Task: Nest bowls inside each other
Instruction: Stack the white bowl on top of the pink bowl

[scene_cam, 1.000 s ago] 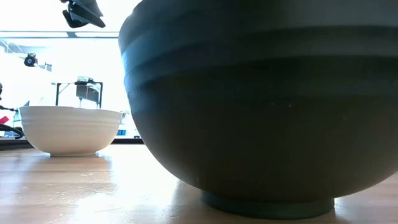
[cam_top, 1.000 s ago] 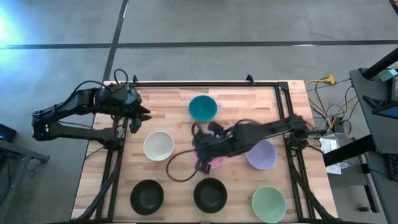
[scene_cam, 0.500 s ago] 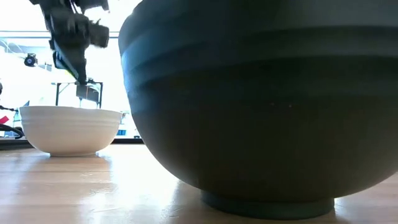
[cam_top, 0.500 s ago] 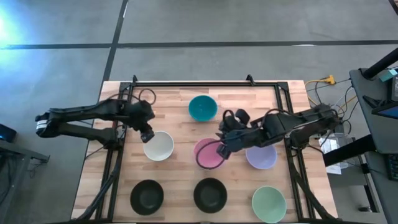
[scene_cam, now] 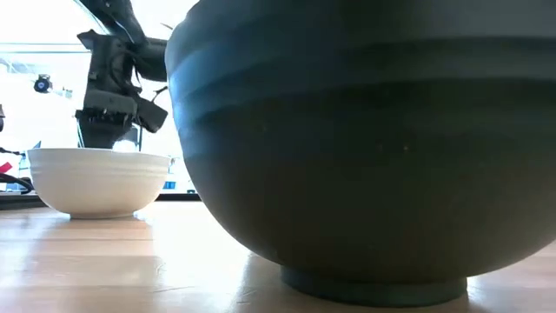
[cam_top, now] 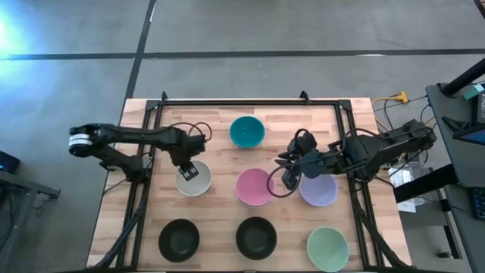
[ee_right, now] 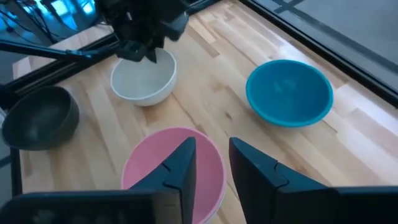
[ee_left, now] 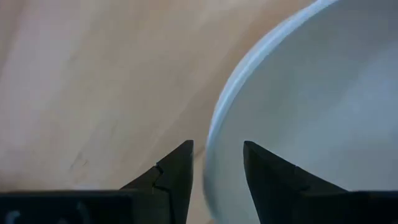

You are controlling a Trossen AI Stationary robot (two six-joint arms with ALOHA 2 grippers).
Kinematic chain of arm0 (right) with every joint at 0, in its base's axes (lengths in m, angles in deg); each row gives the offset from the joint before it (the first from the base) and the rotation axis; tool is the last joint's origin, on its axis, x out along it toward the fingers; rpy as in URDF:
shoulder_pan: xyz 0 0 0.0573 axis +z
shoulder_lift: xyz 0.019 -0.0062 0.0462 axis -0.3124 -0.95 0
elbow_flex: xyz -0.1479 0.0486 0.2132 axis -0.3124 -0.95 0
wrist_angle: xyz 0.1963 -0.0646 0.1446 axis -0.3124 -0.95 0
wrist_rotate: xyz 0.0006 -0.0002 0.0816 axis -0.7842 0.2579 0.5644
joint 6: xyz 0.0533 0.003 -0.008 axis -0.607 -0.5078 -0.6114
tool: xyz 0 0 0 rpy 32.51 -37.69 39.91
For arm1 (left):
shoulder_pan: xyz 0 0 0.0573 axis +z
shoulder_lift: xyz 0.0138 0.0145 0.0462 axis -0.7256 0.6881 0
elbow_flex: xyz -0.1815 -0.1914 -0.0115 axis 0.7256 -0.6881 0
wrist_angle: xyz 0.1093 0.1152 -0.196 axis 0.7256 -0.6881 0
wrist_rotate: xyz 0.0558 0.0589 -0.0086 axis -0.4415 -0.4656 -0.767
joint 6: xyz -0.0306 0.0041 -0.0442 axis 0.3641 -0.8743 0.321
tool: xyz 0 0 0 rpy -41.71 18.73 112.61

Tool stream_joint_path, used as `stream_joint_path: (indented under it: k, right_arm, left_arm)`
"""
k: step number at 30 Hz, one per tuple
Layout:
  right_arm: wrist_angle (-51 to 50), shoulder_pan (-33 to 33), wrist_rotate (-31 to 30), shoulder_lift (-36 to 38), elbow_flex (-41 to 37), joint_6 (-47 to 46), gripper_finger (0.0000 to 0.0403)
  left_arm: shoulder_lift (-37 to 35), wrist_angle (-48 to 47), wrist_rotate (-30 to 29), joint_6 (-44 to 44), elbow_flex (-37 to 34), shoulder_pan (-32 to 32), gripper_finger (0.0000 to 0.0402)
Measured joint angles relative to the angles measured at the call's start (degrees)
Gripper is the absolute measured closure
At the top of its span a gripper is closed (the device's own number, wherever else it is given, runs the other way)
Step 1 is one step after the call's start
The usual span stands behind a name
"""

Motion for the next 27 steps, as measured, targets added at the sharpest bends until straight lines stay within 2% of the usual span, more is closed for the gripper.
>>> stream_joint_path:
  k: [4, 8, 12, 16, 20, 24, 27]
  right_arm:
    - [0.2, 0.1, 0.0, 2.6, -1.8, 0.0, 0.0314]
    - [0.3, 0.3, 0.0, 4.3, -2.7, -0.4, 0.0314]
    - [0.3, 0.6, 0.0, 5.4, -3.7, -0.4, 0.0314]
    - [0.2, 1.4, 0.0, 6.6, -7.4, 0.9, 0.0314]
    - [1.7, 1.9, 0.1, 9.2, -15.6, -2.5, 0.0314]
    - [11.0, 3.7, 0.1, 14.0, -25.4, -8.2, 0.0314]
    - [18.5, 5.6, 0.2, 17.8, -31.4, -10.3, 0.0314]
  left_arm:
    - [3.9, 0.5, 1.5, -1.5, 0.1, 0.0, 0.0301]
    - [4.1, 0.0, 2.1, -1.4, 1.8, 0.0, 0.0383]
    - [1.3, -1.0, 2.1, 0.4, 6.2, 0.0, 0.0392]
    - [-1.0, -1.9, 3.2, 3.2, 14.3, -0.4, 0.04]
    - [-1.0, -1.9, 4.2, 3.2, 24.8, -1.4, 0.0401]
    - [2.5, -1.8, 4.6, 3.2, 35.6, -1.9, 0.0401]
    - [7.8, -1.6, 6.4, 3.2, 43.0, -2.0, 0.0401]
